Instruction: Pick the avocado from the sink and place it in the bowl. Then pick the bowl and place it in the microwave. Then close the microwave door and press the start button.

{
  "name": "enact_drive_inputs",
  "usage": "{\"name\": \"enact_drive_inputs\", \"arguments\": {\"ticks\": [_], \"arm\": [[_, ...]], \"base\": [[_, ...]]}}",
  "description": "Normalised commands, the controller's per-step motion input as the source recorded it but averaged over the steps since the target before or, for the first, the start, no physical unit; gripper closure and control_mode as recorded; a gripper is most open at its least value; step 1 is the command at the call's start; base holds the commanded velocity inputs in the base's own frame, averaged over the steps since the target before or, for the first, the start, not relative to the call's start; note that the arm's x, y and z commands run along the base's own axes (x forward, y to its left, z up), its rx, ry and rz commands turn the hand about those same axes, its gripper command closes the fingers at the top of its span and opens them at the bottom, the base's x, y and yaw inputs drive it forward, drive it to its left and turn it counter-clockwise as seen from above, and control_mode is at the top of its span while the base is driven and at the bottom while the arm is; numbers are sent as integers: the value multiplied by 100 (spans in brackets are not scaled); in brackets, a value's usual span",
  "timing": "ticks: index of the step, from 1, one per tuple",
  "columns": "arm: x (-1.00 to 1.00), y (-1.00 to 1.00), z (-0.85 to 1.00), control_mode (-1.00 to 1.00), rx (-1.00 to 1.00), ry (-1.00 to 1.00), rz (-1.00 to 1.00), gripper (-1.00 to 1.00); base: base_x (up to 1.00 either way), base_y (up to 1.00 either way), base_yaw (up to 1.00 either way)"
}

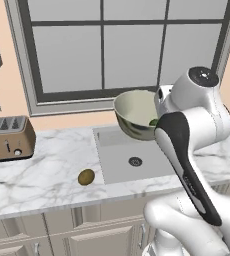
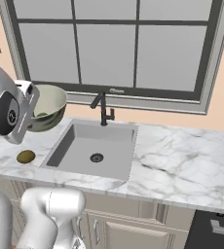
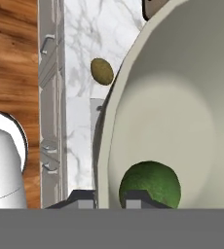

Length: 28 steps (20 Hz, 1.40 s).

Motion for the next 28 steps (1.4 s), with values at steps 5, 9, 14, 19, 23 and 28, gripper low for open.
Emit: {"name": "enact_drive_inputs", "arguments": {"ticks": [5, 9, 14, 19, 23, 28], "arm": [[0, 0, 0, 100, 0, 0, 0, 100], [0, 0, 0, 100, 0, 0, 0, 100], [0, 0, 0, 100, 0, 0, 0, 100], [0, 0, 0, 100, 0, 0, 0, 100], [0, 0, 0, 100, 0, 0, 0, 100], [0, 0, 0, 100, 0, 0, 0, 100]], "base": [[-71, -1, -1], [-71, 0, -1], [-10, 0, -5], [-19, -1, -60], [-35, -8, -74], [-31, -14, -75]]}}
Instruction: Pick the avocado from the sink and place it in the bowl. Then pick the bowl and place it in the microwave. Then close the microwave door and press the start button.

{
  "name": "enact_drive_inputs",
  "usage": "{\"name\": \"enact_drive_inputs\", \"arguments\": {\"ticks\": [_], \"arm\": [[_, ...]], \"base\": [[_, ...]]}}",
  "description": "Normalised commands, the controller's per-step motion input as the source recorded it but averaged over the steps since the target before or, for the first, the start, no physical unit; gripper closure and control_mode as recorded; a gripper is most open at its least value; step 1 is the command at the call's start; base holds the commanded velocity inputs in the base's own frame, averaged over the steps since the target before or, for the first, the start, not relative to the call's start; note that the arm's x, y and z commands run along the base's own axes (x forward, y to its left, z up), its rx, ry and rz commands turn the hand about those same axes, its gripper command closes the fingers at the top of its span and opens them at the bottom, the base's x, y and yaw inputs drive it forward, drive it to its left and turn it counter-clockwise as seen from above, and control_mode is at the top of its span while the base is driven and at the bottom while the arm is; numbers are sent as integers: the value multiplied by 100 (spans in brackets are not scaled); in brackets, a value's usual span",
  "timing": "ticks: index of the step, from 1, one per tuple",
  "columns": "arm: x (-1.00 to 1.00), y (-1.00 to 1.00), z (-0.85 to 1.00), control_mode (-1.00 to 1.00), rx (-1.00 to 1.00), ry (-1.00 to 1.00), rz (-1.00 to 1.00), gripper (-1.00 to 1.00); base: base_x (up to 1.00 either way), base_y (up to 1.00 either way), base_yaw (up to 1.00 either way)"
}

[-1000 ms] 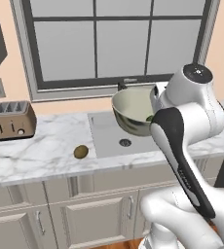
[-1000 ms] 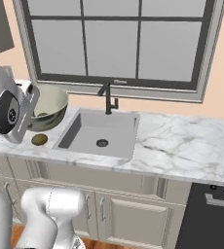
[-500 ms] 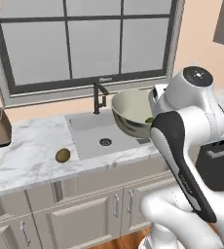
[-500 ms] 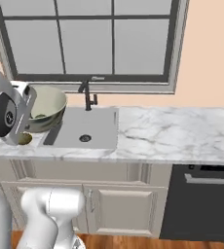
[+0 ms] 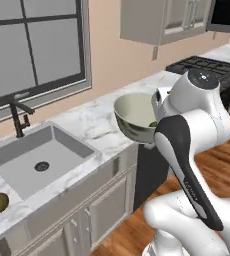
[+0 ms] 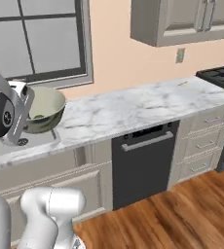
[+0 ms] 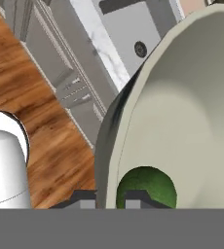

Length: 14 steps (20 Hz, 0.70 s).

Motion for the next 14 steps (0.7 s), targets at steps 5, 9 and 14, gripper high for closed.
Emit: {"name": "enact_drive_inputs", "arguments": {"ticks": [5, 9, 14], "arm": [[0, 0, 0, 100, 0, 0, 0, 100], [0, 0, 0, 100, 0, 0, 0, 100], [0, 0, 0, 100, 0, 0, 0, 100]], "base": [[-30, -22, -72], [-20, -27, -66], [3, -58, -51]]}}
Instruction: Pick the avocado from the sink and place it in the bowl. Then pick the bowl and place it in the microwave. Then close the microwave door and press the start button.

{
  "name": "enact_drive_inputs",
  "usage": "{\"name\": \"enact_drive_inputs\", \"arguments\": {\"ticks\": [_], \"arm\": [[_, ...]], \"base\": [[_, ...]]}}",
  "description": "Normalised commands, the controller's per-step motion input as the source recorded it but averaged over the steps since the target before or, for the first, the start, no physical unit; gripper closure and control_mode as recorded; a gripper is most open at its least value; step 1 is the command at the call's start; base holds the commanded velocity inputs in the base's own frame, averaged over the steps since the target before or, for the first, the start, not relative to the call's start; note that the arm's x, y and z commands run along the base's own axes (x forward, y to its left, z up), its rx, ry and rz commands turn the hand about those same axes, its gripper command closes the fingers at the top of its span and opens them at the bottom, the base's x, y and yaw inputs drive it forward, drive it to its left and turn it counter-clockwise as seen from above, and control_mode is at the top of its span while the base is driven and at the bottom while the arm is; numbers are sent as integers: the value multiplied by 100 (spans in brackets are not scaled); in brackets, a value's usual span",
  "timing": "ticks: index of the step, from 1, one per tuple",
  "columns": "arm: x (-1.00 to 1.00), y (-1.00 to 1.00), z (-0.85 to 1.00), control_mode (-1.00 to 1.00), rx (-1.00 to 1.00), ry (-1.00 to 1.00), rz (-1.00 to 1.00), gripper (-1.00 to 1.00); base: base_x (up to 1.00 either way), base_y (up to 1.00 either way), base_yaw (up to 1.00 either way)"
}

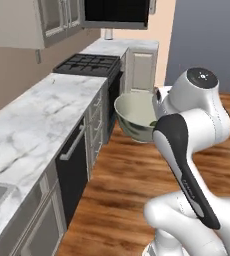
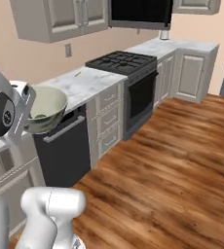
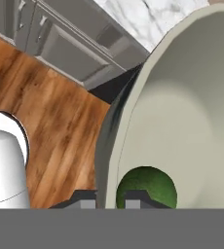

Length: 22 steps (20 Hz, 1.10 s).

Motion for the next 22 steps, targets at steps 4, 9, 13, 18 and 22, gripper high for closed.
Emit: {"name": "enact_drive_inputs", "arguments": {"ticks": [4, 9, 13, 18, 22], "arm": [[0, 0, 0, 100, 0, 0, 0, 100], [0, 0, 0, 100, 0, 0, 0, 100], [0, 0, 0, 100, 0, 0, 0, 100], [0, 0, 0, 100, 0, 0, 0, 100], [0, 0, 0, 100, 0, 0, 0, 100]], "base": [[17, -83, -41], [39, -90, -44], [62, -97, -46], [91, -59, -41], [100, -4, -26]]}}
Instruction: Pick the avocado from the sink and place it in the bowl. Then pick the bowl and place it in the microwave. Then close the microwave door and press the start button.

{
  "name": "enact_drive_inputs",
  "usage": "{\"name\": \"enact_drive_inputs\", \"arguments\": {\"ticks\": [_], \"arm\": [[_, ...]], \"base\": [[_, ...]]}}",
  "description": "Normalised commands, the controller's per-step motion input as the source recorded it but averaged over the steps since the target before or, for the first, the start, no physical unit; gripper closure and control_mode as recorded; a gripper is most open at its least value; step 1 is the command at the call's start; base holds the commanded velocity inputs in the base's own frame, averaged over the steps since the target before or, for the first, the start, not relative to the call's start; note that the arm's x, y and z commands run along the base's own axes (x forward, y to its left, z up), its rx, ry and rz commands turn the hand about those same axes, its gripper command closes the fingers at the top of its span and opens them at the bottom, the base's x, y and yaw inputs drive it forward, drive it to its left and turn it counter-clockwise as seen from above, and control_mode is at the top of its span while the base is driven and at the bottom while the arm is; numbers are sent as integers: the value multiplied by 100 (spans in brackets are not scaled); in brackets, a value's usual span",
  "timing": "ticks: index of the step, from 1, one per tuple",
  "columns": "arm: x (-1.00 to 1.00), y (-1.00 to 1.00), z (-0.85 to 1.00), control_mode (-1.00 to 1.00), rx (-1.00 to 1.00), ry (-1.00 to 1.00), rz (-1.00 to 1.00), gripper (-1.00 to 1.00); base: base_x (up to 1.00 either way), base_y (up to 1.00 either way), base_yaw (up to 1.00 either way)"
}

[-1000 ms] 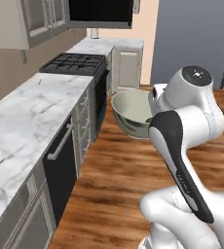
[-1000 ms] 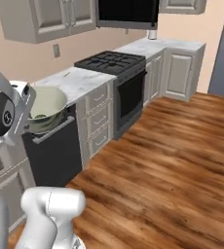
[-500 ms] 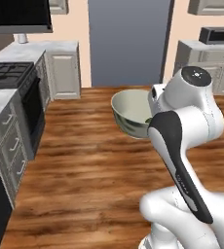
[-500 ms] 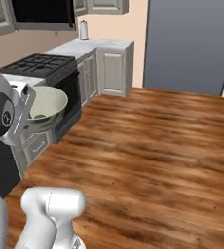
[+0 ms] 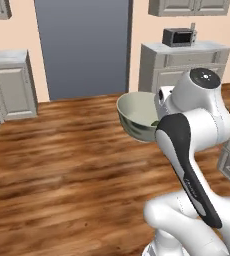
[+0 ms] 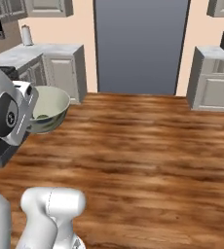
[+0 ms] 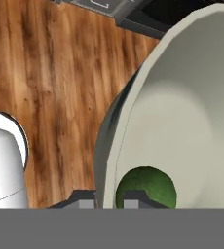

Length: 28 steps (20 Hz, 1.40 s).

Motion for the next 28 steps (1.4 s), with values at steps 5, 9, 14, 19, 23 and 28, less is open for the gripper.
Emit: {"name": "enact_drive_inputs", "arguments": {"ticks": [5, 9, 14, 19, 23, 28], "arm": [[0, 0, 0, 100, 0, 0, 0, 100], [0, 0, 0, 100, 0, 0, 0, 100], [0, 0, 0, 100, 0, 0, 0, 100], [0, 0, 0, 100, 0, 0, 0, 100], [0, 0, 0, 100, 0, 0, 0, 100], [0, 0, 0, 100, 0, 0, 0, 100]], "base": [[100, 0, -17], [100, 0, -14], [100, -5, 0], [100, -12, 25], [100, -8, 43], [100, -15, 54]]}}
